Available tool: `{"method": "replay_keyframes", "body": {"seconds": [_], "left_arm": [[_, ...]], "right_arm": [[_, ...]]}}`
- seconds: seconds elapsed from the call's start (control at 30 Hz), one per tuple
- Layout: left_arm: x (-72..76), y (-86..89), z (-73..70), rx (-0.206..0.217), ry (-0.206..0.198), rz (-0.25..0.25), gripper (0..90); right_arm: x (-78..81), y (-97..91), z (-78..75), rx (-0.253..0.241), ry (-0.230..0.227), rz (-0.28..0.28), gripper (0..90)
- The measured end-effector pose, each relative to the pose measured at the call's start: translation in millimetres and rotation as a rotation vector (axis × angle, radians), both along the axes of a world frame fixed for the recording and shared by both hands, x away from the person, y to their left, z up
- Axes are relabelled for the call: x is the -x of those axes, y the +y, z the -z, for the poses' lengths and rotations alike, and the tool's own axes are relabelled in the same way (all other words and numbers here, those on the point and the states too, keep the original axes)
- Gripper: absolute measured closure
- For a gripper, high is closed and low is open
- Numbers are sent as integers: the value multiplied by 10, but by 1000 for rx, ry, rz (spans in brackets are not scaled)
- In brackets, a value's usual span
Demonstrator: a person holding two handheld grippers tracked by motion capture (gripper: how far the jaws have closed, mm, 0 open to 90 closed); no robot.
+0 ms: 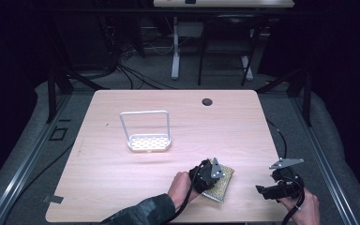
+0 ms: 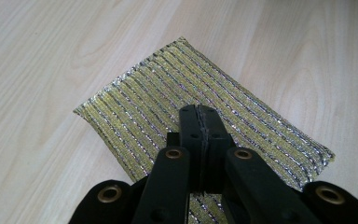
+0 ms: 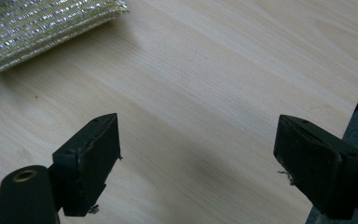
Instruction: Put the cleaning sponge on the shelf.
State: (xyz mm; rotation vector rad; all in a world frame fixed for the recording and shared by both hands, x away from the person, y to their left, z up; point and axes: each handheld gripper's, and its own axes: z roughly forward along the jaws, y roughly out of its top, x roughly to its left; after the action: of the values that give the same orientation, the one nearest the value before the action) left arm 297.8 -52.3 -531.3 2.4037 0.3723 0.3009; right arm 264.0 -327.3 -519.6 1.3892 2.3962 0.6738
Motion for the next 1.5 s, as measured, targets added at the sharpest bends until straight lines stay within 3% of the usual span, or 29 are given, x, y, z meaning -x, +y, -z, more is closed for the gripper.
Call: {"method": "replay_keyframes", "body": {"seconds": [0.63,0.93,1.4,1.5], "left_arm": [[-25,403,-192,35,1,-56,900],[-38,616,-247,33,2,-76,900],[-87,1000,-354,69,-3,-147,900],[-92,1129,-376,103,0,-184,900]], "right_arm": [[4,18,2,2,6,-5,140],[5,20,5,0,0,-5,140],[9,30,30,15,7,-7,140],[14,44,26,13,-1,-13,140]]}}
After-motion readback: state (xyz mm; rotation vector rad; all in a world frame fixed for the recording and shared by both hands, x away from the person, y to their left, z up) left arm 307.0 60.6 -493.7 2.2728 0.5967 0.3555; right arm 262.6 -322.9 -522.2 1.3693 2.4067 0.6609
